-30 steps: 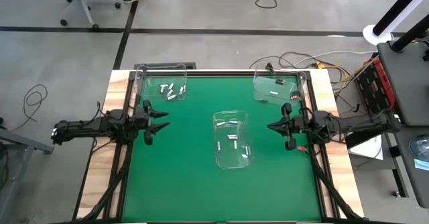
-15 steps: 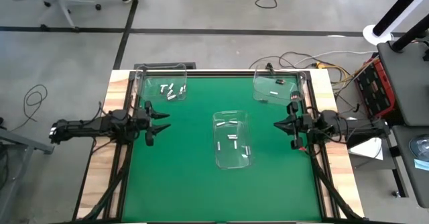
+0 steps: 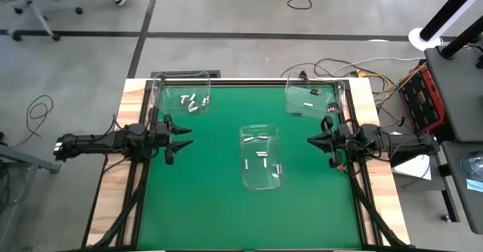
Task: Sort batteries
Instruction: Return to Home Position
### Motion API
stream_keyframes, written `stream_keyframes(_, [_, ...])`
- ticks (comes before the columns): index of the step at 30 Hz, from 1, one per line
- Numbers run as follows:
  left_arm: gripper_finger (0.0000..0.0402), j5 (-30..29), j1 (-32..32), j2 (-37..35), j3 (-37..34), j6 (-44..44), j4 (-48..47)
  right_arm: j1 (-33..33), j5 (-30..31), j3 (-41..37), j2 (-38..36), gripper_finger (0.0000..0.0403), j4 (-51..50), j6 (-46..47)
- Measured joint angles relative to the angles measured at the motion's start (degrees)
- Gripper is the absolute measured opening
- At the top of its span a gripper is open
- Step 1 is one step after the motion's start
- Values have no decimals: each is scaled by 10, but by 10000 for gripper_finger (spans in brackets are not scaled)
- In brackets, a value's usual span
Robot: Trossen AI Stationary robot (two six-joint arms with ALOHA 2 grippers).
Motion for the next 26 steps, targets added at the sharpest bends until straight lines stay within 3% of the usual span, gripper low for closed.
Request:
stream_keyframes(4, [187,0,0,2,0,0,0,0,0,0,0,13,0,39])
stream_keyframes(26, [187,0,0,9,0,0,1,0,0,0,0,13,0,36])
